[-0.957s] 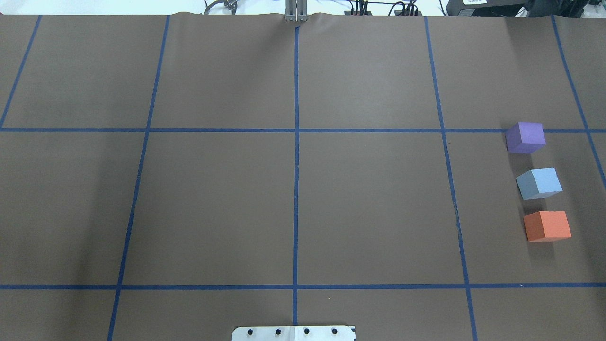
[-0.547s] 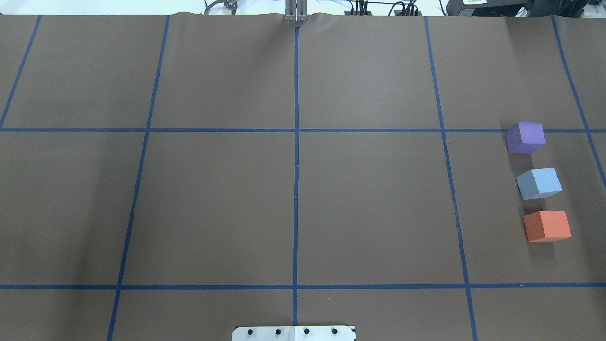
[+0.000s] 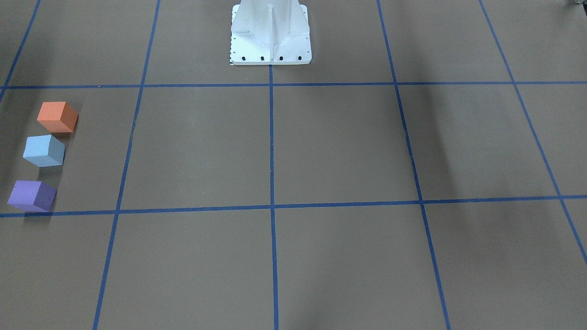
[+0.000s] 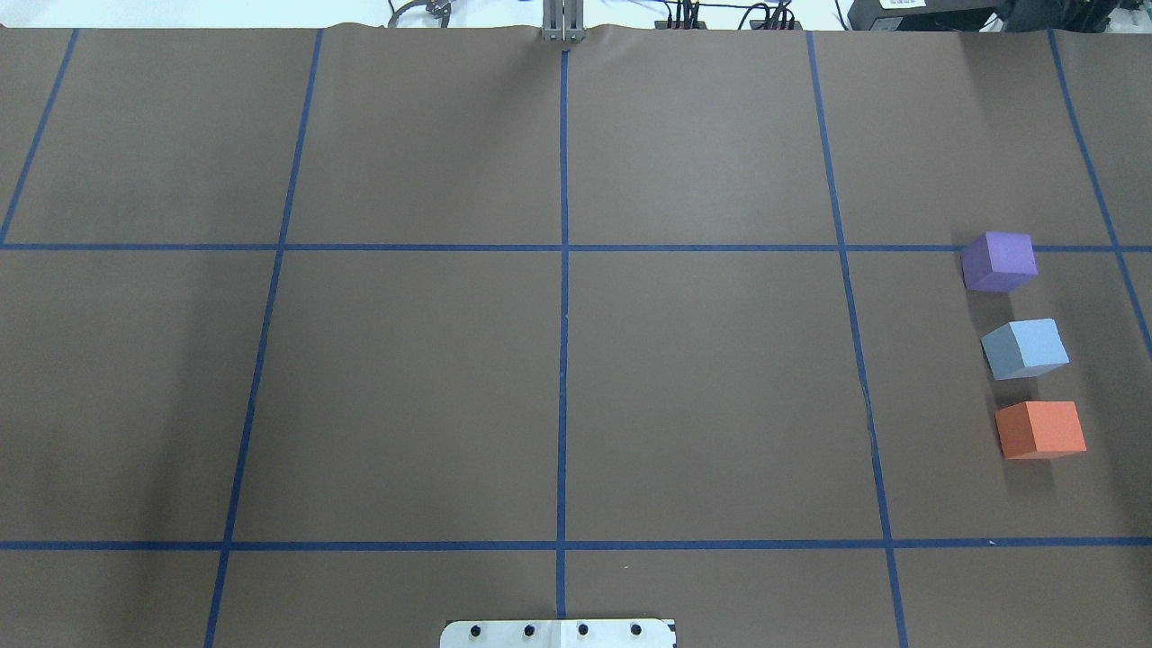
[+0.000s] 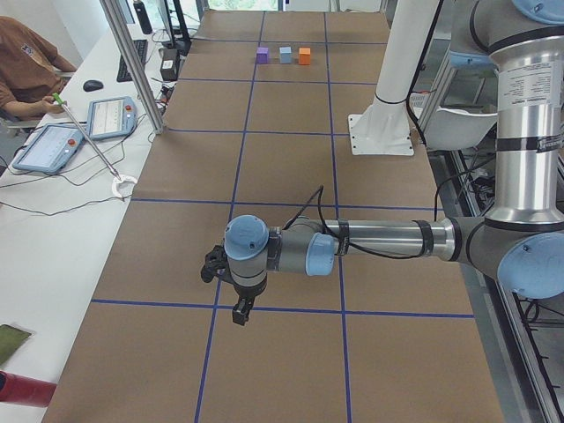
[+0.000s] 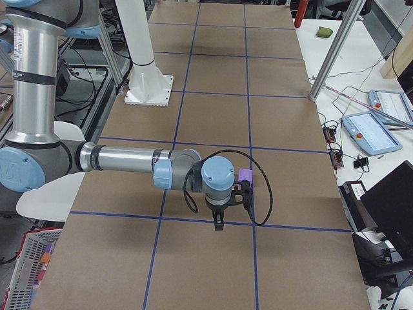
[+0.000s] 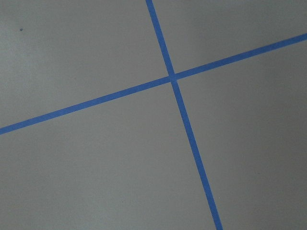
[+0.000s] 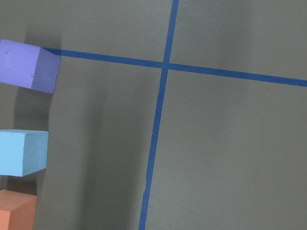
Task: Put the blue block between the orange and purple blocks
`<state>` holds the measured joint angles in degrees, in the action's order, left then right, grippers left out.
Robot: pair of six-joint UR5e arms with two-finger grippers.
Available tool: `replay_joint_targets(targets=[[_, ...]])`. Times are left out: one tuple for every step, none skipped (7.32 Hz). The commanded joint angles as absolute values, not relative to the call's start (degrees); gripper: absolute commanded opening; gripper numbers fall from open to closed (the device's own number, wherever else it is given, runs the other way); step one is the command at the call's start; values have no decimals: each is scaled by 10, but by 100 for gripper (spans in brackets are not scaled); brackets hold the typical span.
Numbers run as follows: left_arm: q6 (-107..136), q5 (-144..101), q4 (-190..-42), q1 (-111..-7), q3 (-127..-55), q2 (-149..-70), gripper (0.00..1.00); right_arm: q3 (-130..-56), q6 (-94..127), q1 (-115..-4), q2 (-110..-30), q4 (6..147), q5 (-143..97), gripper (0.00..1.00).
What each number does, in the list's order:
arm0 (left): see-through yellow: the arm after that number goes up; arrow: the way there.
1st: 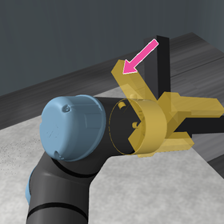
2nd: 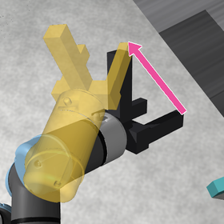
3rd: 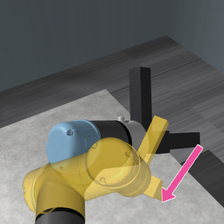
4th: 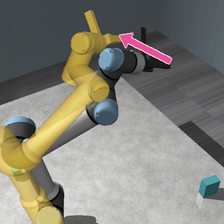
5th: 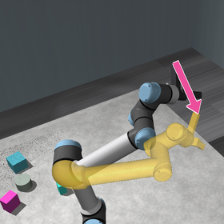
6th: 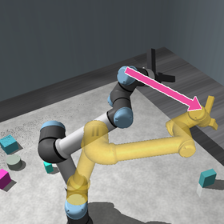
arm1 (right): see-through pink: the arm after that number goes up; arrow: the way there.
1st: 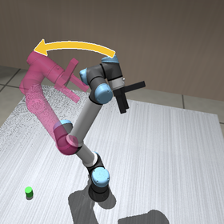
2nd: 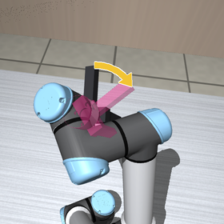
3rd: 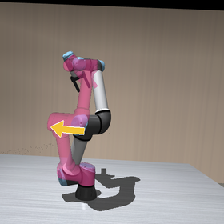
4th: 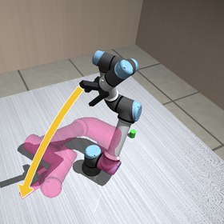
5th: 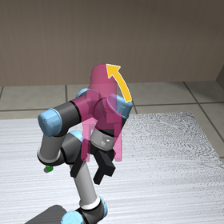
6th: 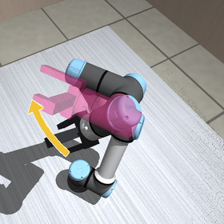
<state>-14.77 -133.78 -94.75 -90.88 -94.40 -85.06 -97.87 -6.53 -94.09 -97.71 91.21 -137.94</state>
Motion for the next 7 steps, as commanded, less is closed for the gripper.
replay_joint_targets(targets=[[-141,-1338,-947,-909,-943,-849,100,-979,5,-941,-976,911,-1378,100],[-129,-1338,-947,-909,-944,-848,100,-979,6,-941,-977,911,-1375,100],[-102,-1338,-947,-909,-944,-848,100,-979,6,-940,-977,911,-1373,100],[-64,-1338,-948,-909,-944,-846,100,-978,7,-940,-977,911,-1373,100],[-54,-1338,-948,-909,-944,-846,100,-977,7,-941,-977,911,-1371,100],[-54,-1338,-948,-909,-943,-845,100,-978,8,-941,-978,912,-1370,100],[-54,-1338,-948,-909,-943,-845,100,-978,9,-941,-978,912,-1370,100]])
